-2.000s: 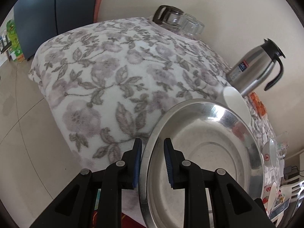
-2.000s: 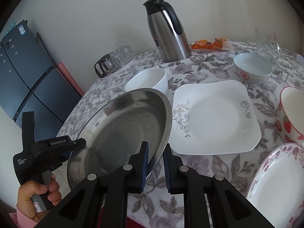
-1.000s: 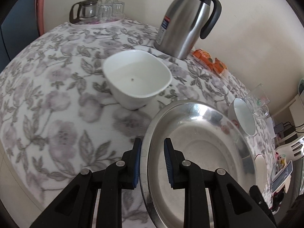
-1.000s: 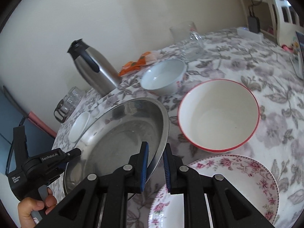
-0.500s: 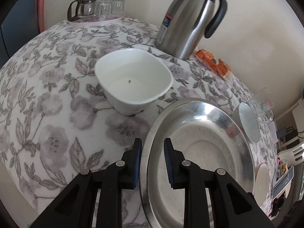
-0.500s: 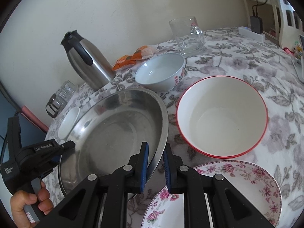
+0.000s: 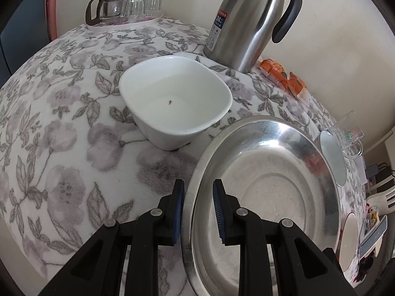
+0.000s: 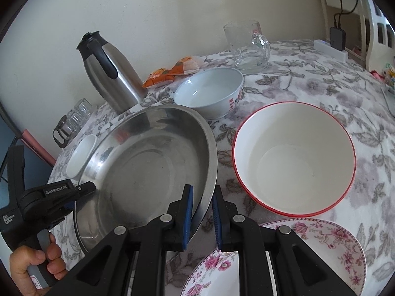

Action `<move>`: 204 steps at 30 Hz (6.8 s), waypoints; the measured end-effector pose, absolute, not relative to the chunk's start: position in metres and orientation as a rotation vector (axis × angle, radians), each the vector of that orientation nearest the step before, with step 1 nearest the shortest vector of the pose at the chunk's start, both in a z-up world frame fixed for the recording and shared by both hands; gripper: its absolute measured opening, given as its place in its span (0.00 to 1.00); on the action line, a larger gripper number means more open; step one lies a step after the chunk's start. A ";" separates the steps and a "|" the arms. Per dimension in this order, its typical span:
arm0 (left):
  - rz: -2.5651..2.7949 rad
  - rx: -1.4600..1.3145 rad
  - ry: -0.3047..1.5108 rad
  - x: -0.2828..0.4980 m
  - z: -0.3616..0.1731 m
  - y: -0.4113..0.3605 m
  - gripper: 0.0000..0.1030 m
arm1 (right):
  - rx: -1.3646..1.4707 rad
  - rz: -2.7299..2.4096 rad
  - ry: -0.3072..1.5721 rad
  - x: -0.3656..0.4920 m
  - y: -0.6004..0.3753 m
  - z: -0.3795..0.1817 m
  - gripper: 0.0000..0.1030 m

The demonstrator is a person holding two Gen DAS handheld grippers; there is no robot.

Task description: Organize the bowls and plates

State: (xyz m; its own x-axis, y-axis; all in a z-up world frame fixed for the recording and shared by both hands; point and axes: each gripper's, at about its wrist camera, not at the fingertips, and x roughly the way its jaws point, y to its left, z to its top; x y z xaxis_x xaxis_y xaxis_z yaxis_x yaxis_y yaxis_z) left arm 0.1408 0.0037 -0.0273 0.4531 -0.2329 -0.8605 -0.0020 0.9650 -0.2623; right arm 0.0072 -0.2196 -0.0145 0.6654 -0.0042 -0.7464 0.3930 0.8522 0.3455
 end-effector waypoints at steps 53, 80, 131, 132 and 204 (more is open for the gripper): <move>-0.020 -0.182 1.096 0.105 0.009 0.019 0.94 | 0.356 -0.277 0.883 -0.026 -0.204 0.009 0.84; -0.271 -0.123 1.105 0.023 0.026 -0.048 0.95 | 0.537 -0.438 0.880 -0.101 -0.285 0.005 0.95; -0.494 0.019 1.384 -0.003 -0.052 -0.127 0.29 | 0.711 -0.444 1.055 -0.119 -0.308 -0.043 0.40; -0.500 0.007 1.390 -0.003 -0.053 -0.126 0.23 | 0.716 -0.435 1.054 -0.120 -0.308 -0.044 0.35; -0.615 -0.029 1.190 -0.014 0.014 -0.103 0.21 | 0.809 -0.301 0.864 -0.161 -0.300 0.002 0.11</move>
